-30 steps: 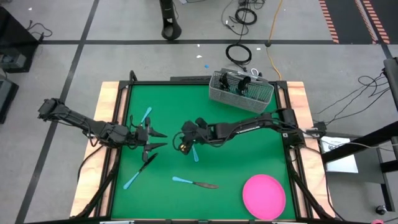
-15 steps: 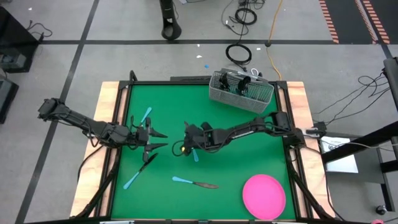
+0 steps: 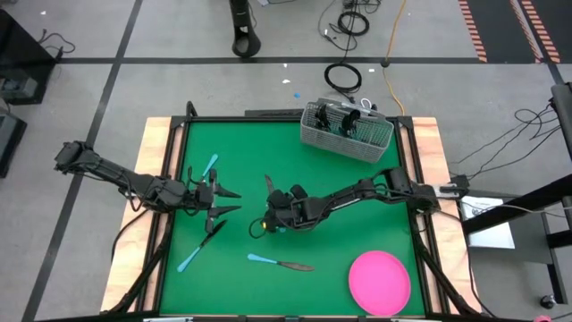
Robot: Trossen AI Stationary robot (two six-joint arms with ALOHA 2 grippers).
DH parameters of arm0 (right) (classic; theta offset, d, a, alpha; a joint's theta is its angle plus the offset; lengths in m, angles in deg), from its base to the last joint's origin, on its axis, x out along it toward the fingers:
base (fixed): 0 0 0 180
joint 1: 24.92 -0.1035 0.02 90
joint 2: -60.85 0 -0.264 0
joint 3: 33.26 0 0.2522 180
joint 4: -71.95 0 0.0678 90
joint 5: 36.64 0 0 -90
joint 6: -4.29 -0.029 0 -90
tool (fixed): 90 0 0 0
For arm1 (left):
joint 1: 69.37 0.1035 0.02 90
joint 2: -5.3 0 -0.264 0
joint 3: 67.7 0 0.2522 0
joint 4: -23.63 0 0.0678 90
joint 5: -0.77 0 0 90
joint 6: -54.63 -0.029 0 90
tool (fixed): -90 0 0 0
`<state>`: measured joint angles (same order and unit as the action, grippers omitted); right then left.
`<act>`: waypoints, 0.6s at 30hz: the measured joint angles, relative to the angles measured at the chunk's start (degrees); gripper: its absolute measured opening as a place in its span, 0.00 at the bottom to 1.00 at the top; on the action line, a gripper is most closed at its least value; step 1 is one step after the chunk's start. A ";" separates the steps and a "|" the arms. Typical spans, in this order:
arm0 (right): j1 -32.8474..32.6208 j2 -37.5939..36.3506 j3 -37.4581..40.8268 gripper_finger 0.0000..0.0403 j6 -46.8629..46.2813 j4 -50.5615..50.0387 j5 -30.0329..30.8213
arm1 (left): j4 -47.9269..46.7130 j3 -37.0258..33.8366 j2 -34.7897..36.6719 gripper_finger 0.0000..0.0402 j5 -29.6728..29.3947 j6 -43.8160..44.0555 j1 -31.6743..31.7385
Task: Sort silverware
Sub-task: Put the blue table knife into the silverware basket
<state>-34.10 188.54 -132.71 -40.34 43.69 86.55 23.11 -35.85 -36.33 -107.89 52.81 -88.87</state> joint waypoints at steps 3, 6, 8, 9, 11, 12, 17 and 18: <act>-0.78 1.29 0.00 0.35 -1.04 0.70 0.41 | 0.00 0.00 0.00 0.36 0.00 0.02 -0.01; -1.54 2.43 -0.19 0.35 -2.71 0.35 1.36 | 0.00 0.00 0.00 0.36 0.00 0.02 0.00; -2.04 2.96 -0.34 0.34 -4.47 -1.23 1.87 | 0.00 0.00 0.00 0.36 0.00 0.02 0.00; -2.27 3.06 -0.37 0.34 -5.17 -2.35 2.04 | -0.01 0.00 0.00 0.36 0.01 0.02 0.00; -2.64 3.09 -0.42 0.32 -6.03 -4.61 2.55 | 0.00 0.00 0.00 0.36 0.00 0.02 0.00; -2.87 3.09 -0.42 0.30 -6.11 -5.41 3.00 | 0.00 0.00 0.00 0.36 0.00 0.02 0.00; -3.29 2.83 -0.31 0.15 -5.33 -6.65 3.25 | -0.02 0.00 0.00 0.36 0.00 0.04 -0.02; -3.29 2.83 -0.30 0.11 -4.94 -6.64 3.12 | -0.02 0.00 0.00 0.36 0.00 0.02 0.00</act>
<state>-37.39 191.37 -133.01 -45.28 37.05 89.67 23.09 -35.85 -36.33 -107.89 52.83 -88.87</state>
